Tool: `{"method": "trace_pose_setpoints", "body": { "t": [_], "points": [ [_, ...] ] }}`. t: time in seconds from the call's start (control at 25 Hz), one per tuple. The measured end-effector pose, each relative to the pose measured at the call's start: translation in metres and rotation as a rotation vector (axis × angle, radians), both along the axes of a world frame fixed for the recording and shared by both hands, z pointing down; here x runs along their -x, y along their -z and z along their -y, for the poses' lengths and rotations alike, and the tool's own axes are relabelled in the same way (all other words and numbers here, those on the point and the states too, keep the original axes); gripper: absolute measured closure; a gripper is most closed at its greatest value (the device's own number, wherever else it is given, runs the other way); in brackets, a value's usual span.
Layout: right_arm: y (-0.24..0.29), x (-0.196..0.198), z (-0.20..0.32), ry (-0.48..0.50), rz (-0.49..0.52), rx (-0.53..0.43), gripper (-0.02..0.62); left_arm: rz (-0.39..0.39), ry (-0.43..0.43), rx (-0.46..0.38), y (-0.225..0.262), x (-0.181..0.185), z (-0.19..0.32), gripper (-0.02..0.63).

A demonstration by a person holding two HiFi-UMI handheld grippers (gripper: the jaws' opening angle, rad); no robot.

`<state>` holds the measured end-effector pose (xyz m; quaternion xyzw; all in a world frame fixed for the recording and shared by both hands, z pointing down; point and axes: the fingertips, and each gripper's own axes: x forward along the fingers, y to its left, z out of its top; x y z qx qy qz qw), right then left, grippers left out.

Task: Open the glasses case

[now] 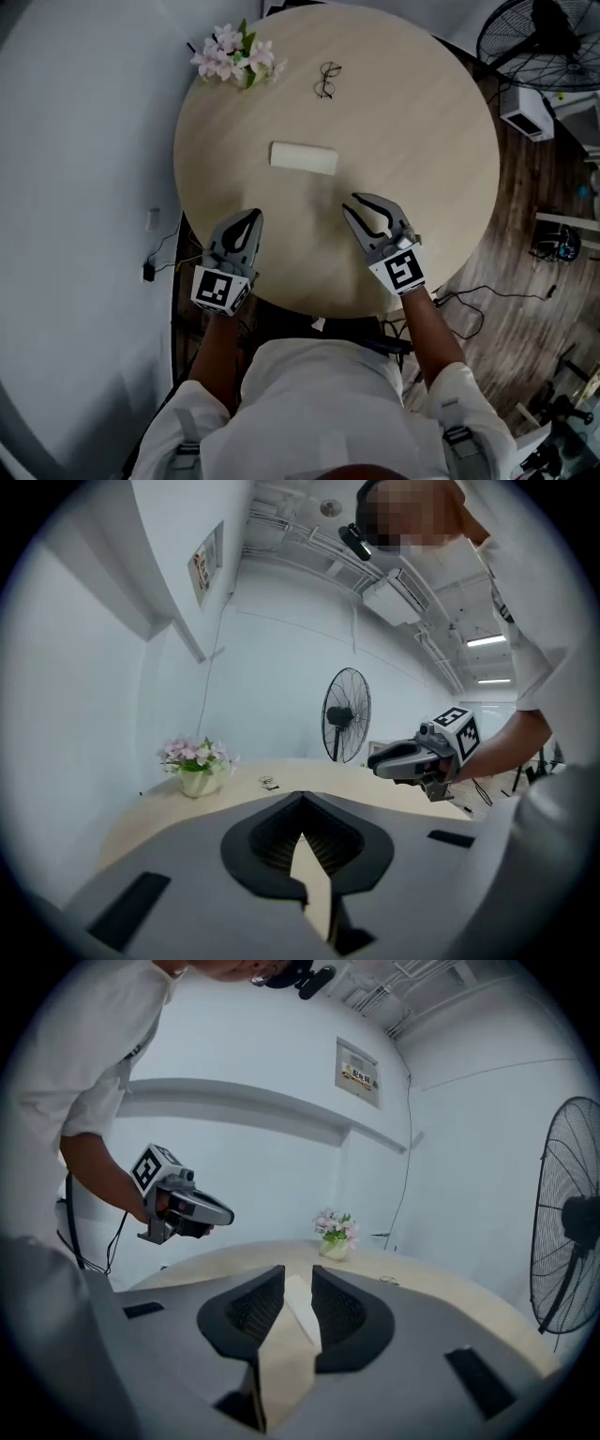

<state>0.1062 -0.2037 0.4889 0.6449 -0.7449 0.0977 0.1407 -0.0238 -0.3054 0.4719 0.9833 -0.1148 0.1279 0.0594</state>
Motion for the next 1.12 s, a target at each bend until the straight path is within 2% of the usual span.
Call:
{"method": "trace_pose_setpoints", "body": {
  "t": [0.2, 0.32, 0.44, 0.64, 0.84, 0.96, 1.12],
  "points": [
    [-0.034, -0.006, 0.027, -0.029, -0.122, 0.041, 0.483, 0.087, -0.089, 0.011, -0.046, -0.012, 0.017, 0.595],
    [-0.051, -0.003, 0.039, 0.021, -0.21, 0.04, 0.482, 0.094, -0.112, 0.021, -0.065, -0.017, 0.021, 0.595],
    [-0.07, -0.002, 0.036, 0.085, -0.31, 0.103, 0.479, 0.112, -0.133, 0.029, -0.076, -0.02, 0.015, 0.595],
    [-0.095, -0.02, 0.033, 0.173, -0.464, 0.155, 0.48, 0.067, -0.175, -0.101, -0.069, -0.046, 0.005, 0.595],
    [-0.108, -0.043, 0.032, 0.191, -0.523, 0.182, 0.48, 0.026, -0.144, -0.091, -0.067, -0.063, 0.007, 0.595],
    [-0.119, -0.036, 0.038, 0.213, -0.585, 0.18, 0.48, 0.024, -0.131, -0.128, -0.077, -0.059, 0.014, 0.595],
    [-0.128, -0.028, 0.039, 0.246, -0.64, 0.188, 0.48, -0.002, -0.121, -0.131, -0.074, -0.055, 0.015, 0.595]
  ]
}}
